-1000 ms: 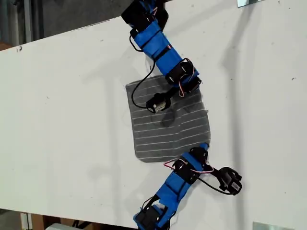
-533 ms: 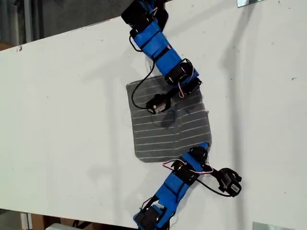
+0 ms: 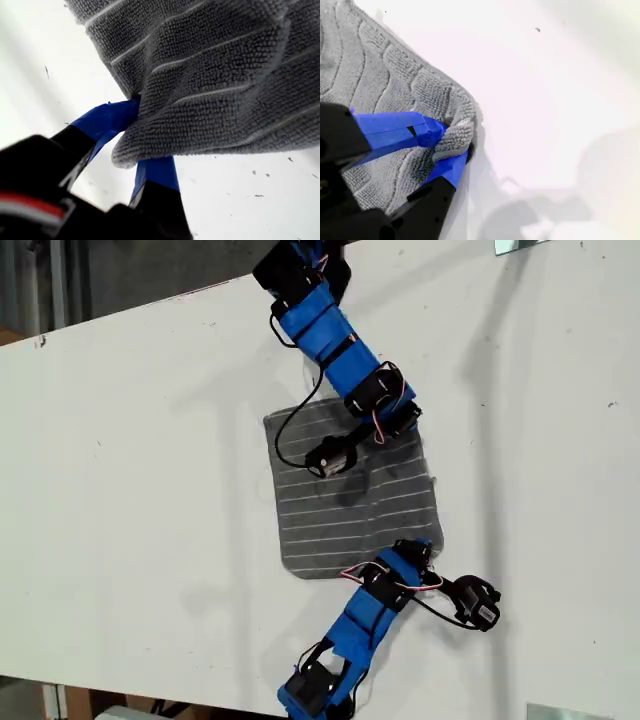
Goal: Grasp corners of a square towel and fold twice.
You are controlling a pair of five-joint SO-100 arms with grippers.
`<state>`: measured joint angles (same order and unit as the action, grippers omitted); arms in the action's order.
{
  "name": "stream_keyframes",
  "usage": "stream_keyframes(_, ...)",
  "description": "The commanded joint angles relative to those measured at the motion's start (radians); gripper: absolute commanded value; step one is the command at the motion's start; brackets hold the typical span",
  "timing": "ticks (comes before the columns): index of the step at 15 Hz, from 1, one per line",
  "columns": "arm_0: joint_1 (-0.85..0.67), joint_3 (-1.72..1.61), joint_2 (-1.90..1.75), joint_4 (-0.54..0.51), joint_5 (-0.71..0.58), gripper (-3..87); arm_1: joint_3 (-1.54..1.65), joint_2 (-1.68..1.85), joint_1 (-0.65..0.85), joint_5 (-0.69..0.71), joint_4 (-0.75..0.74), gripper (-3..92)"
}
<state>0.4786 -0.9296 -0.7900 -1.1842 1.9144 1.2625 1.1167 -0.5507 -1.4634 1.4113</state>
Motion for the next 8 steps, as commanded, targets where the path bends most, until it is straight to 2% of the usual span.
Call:
stream_keyframes(1,-0.014,0.046,-0.055,-0.046,0.012,-0.1,-0.066,0.018,-0.014,0.003,0.046,-0.1)
stream_keyframes(5,0.009,0.112,-0.229,-0.282,0.040,-0.1,-0.170,0.074,-0.012,-0.021,0.224,-0.1)
stream_keyframes(8,0.000,0.132,-0.321,-0.347,-0.011,-0.2,-0.170,0.135,-0.005,-0.057,0.305,-0.1)
